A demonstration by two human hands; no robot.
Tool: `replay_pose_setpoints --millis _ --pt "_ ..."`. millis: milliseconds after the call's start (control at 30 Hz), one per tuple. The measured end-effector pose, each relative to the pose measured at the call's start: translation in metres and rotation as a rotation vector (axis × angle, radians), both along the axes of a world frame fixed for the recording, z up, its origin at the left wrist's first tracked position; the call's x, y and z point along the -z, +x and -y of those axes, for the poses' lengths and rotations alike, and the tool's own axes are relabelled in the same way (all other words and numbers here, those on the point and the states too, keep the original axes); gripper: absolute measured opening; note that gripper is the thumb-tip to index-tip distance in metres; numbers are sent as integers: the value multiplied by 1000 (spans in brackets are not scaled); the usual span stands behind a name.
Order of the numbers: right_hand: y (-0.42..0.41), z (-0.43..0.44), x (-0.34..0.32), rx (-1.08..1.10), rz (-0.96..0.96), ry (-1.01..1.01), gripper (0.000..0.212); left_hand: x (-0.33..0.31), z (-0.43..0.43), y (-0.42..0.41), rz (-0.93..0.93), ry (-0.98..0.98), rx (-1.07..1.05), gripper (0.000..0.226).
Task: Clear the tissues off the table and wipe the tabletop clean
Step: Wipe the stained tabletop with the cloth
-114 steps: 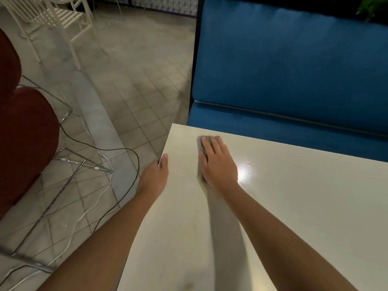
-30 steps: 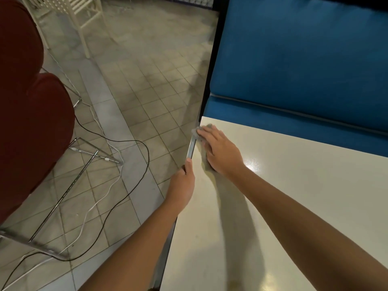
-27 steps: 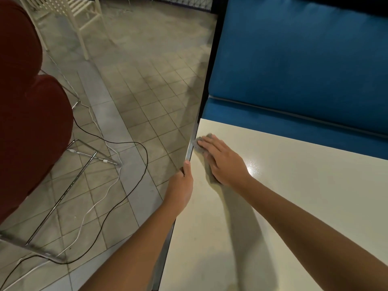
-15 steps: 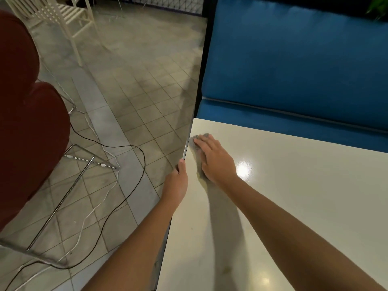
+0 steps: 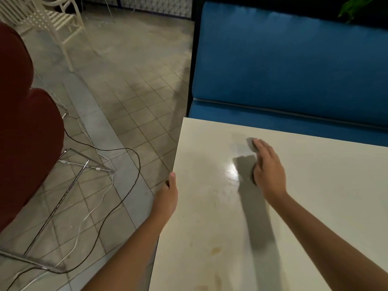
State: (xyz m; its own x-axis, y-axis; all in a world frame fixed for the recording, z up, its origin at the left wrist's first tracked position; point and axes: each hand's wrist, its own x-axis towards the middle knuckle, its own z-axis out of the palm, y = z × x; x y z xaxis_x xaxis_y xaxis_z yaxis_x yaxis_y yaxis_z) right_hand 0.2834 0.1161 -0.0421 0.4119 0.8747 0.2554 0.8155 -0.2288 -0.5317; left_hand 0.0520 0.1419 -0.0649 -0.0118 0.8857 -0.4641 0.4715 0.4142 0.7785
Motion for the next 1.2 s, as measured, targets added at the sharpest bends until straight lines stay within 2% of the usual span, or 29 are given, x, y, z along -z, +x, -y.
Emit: replay_pose_setpoints --millis 100,167,367,533,633,700,833,900,1033,1100,1200 --pt "28 9 0 135 17 -87 58 3 -2 1 -19 14 -1 53" --pt "40 7 9 183 15 -147 47 5 -2 1 -34 27 -8 51" --pt "24 -22 37 162 171 -187 42 10 -4 2 -53 66 -1 55" --pt "-33 -40 39 -49 179 -285 49 11 -5 2 -59 75 -8 54" --pt "-63 -28 34 -232 58 -170 51 8 -5 2 -80 69 -5 49" --pt "-63 -10 33 -350 99 -117 48 6 -3 3 -79 58 -5 47" --pt "-21 15 35 -553 183 -144 46 6 -2 2 -83 51 -9 48" --pt "-3 22 33 -450 162 -133 46 5 -2 3 -96 52 -10 53" --pt "-11 17 32 -75 87 -148 43 8 -4 3 -111 57 -9 54" --pt "-26 10 33 -40 127 -197 45 10 -5 2 -118 58 -11 53" --pt "-52 5 36 -157 117 -184 54 10 -4 2 -114 57 -24 59"
